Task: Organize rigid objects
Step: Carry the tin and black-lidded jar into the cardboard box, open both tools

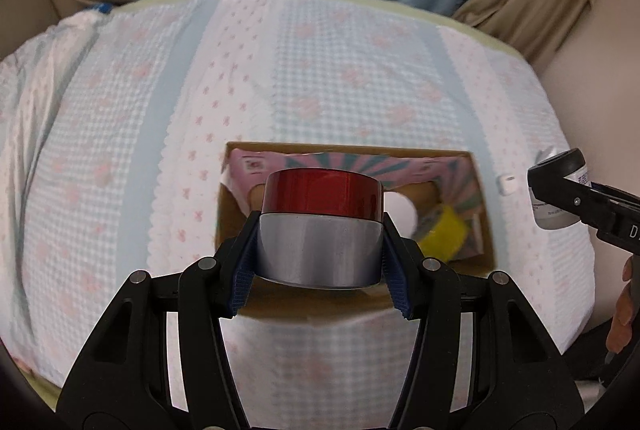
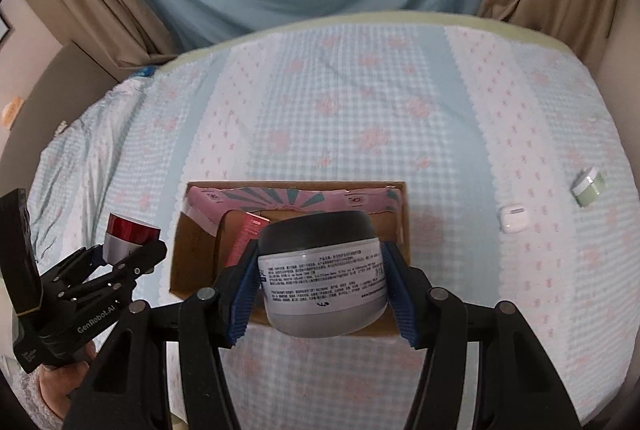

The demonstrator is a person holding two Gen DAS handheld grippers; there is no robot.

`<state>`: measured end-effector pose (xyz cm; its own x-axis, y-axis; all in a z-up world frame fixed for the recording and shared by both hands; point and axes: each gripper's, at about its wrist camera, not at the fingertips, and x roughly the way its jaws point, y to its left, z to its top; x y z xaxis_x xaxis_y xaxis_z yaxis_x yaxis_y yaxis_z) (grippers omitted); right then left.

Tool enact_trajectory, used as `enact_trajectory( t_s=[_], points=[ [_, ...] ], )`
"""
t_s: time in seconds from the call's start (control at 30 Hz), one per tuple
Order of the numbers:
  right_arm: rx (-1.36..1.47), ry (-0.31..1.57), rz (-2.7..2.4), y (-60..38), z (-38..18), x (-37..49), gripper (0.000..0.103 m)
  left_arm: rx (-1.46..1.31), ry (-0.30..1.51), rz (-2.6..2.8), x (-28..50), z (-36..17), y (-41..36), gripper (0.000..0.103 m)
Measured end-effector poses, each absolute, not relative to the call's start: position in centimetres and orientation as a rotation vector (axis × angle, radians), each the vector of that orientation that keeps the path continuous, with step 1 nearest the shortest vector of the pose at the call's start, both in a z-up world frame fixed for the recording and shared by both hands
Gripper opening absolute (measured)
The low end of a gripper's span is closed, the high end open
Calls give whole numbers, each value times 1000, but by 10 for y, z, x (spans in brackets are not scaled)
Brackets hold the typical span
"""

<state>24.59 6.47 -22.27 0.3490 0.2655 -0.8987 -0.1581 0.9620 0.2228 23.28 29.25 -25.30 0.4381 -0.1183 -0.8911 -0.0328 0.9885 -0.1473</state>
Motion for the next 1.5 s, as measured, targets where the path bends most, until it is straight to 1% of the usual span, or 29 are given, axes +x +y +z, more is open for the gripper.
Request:
enact_trajectory(
  t_s=[0.4, 0.53, 0.7, 0.83, 0.87, 0.9, 0.93, 0.97, 1.0, 1.2, 1.5],
  points=[
    [57, 1342, 184, 76, -321, 313, 54, -162, 1264, -34, 296, -339, 304, 51],
    [37, 1368, 177, 76, -343, 321, 54, -130, 1304, -40, 310, -362, 300, 52],
    [33, 1390, 196, 78, -358, 325, 54, -103, 1323, -49, 319, -369, 297, 51],
    [108, 1401, 187, 74, -365, 331, 55, -107, 1323, -55, 321, -367, 294, 52],
    [149, 1407, 187, 71, -367, 332, 57, -122, 1318, -63, 321, -366, 294, 57],
    [181, 1406, 186, 69, -367, 331, 61, -134, 1319, -63, 322, -365, 294, 83],
    [219, 1398, 185, 66, -366, 332, 79, -135, 1313, -56, 323, -363, 295, 102],
    [244, 1384, 208, 65, -364, 331, 94, -137, 1293, -55, 322, -360, 295, 103],
    [240, 1378, 211, 66, -362, 331, 103, -138, 1286, -58, 322, -359, 295, 103],
    [214, 1360, 224, 66, -351, 323, 103, -122, 1285, -55, 315, -352, 297, 103],
    [234, 1308, 238, 61, -324, 309, 103, -135, 1233, -15, 293, -317, 304, 103]
  ],
)
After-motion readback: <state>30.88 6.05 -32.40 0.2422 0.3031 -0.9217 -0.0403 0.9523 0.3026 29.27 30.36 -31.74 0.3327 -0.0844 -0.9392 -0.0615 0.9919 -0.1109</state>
